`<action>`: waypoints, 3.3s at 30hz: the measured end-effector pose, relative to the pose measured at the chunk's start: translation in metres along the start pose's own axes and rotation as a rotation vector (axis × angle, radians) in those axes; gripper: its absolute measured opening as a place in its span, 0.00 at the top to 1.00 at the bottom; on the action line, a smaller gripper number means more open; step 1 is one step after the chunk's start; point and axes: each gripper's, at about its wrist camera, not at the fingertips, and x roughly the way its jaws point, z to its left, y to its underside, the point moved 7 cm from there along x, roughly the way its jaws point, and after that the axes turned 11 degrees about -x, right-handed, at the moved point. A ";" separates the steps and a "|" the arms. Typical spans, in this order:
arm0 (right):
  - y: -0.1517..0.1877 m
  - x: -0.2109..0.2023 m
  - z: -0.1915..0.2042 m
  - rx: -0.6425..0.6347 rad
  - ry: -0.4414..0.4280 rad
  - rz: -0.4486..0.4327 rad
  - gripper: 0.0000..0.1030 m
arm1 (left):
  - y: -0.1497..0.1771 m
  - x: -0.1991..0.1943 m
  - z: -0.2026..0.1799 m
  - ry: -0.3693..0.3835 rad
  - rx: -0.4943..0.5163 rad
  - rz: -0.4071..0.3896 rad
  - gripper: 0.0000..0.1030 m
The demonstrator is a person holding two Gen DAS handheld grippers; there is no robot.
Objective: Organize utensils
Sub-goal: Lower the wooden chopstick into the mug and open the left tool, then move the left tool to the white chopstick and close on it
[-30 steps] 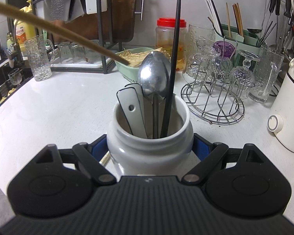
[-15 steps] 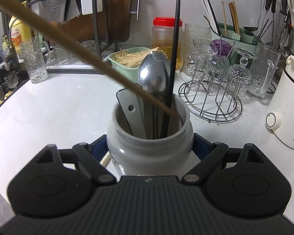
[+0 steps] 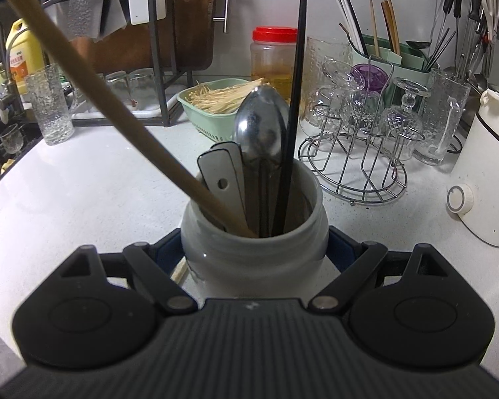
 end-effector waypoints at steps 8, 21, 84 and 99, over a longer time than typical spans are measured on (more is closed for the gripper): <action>0.000 0.000 0.001 0.005 0.010 0.005 0.12 | -0.018 0.021 -0.005 -0.013 0.047 0.042 0.92; 0.001 0.000 0.001 0.017 0.027 0.002 0.12 | -0.021 0.014 -0.012 -0.023 0.055 -0.036 0.49; 0.020 -0.024 -0.025 0.002 0.019 -0.014 0.12 | 0.095 0.209 0.079 -0.096 -0.266 -0.617 0.76; 0.012 -0.017 -0.018 -0.012 -0.004 -0.028 0.12 | 0.095 0.202 0.094 -0.123 -0.318 -0.607 0.92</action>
